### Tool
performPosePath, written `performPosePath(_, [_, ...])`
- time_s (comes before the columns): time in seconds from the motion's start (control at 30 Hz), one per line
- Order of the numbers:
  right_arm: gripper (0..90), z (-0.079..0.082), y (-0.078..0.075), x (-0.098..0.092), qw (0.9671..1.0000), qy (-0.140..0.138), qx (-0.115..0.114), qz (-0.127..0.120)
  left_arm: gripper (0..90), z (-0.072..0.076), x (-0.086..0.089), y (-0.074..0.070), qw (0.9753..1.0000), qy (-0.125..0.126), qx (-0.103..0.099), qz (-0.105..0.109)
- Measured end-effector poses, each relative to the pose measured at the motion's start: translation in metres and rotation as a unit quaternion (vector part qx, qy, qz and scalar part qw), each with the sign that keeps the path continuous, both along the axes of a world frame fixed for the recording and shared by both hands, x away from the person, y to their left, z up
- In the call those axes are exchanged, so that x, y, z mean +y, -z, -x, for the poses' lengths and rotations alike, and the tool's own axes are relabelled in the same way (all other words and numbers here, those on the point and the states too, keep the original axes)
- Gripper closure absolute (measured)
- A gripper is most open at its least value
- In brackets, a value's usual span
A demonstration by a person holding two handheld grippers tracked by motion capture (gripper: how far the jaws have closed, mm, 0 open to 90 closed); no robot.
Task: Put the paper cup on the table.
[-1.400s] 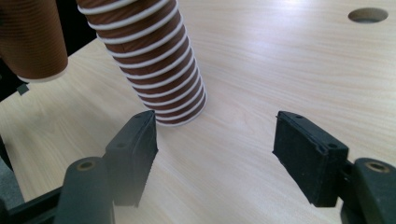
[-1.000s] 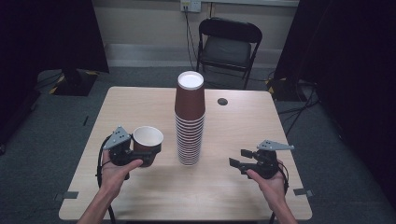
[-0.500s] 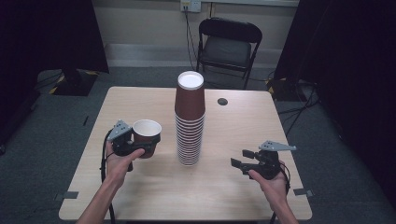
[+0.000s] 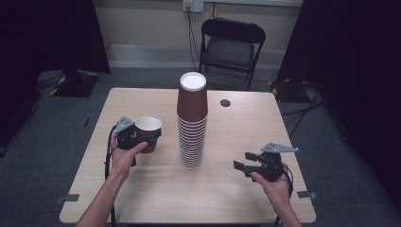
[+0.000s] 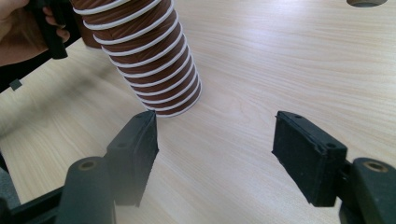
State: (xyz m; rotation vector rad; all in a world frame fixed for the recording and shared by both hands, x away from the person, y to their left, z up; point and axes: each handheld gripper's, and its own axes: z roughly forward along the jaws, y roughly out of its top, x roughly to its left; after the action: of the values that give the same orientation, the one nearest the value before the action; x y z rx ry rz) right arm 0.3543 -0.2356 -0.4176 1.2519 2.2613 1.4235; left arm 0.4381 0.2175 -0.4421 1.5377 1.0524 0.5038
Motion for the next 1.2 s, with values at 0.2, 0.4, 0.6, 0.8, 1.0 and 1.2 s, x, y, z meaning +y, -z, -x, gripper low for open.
performPosePath(0.2, [31.1, -0.001, 0.002, 0.000, 1.0000, 0.000, 0.003, 0.002, 7.1, -0.012, -0.007, 0.011, 0.9999, -0.014, -0.009, -0.001])
performPosePath(0.4, [31.1, -0.001, 0.002, 0.000, 1.0000, -0.002, 0.004, 0.001, 7.0, -0.021, -0.021, 0.026, 0.9999, 0.000, 0.007, -0.009])
performPosePath(0.6, [31.1, -0.001, 0.003, 0.000, 1.0000, -0.005, 0.007, -0.001, 7.0, -0.022, -0.025, 0.030, 0.9992, 0.009, 0.005, -0.039])
performPosePath(0.8, [31.3, -0.001, 0.004, -0.001, 0.9999, -0.007, 0.010, -0.004, 7.0, -0.018, -0.022, 0.027, 0.9984, 0.020, 0.019, -0.049])
performPosePath(1.0, [31.5, -0.001, 0.004, 0.001, 0.9999, -0.008, 0.011, -0.002, 7.7, -0.015, -0.015, 0.026, 0.9978, 0.025, 0.036, -0.050])
performPosePath(1.2, [31.5, 0.000, 0.003, 0.000, 0.9999, -0.007, 0.009, -0.003, 7.8, -0.012, -0.014, 0.030, 0.9970, 0.020, 0.035, -0.065])
